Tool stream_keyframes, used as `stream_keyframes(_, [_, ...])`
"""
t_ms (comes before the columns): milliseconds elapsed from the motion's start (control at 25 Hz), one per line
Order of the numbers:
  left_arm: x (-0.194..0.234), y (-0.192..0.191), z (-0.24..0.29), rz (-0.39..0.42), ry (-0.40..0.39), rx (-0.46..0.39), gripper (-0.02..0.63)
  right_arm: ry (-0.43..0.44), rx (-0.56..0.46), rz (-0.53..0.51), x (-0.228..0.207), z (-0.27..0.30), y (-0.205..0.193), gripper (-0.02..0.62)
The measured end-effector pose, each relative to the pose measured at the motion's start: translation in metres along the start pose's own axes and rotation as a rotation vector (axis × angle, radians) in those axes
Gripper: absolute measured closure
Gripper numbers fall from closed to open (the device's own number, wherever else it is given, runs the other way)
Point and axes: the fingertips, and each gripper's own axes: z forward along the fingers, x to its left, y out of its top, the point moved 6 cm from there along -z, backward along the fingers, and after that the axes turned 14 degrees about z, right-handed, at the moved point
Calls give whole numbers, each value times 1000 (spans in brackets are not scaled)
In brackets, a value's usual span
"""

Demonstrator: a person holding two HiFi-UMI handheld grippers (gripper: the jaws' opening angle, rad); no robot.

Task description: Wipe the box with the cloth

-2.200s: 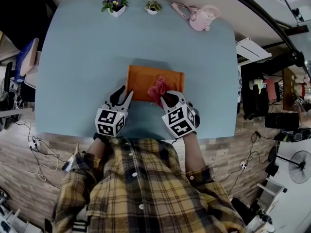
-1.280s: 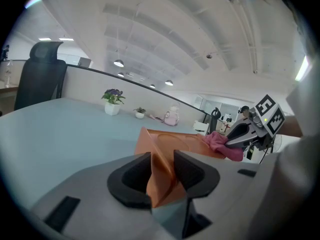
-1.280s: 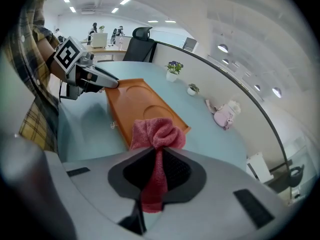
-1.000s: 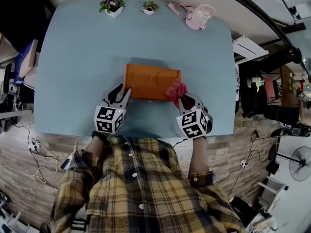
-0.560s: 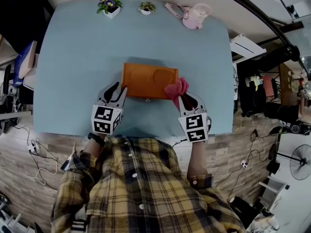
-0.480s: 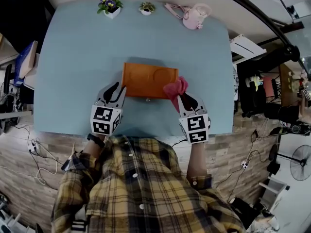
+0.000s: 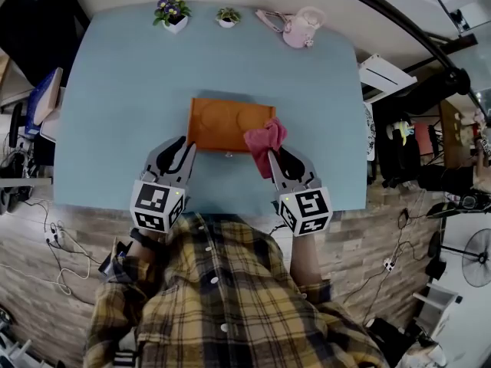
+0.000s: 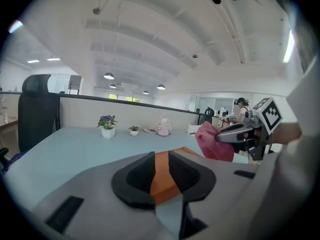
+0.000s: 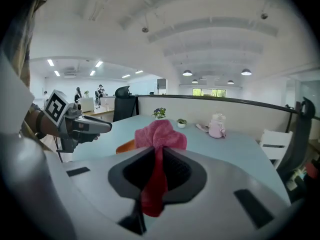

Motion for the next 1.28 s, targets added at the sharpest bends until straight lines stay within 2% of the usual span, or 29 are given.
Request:
stream_keyframes(200, [-19,10,-19,32,2,-40,554,19,-81,12,6,-20,-2,545])
stream_keyframes(400, [-35,12,-31,62,-2,-38,583,26,-123,24,11,-33,-6,545])
stream_keyframes(520, [-44,12,-31,73,-13,-28,612,24,-120,18,12,-38,-10,546])
stream_keyframes(720, [-49,9,-29,74,-27,-8,615,-3,-107,34,8,-42,-16,545])
stream_keyframes(1000, [-41,12,-26,67,-5,-9,615,-21,-123,50,-1,-46,-18,546])
stream_keyframes(1280, [-30,8,-29,57,19,-9,615,-33,-111,23,-2,-44,-15,546])
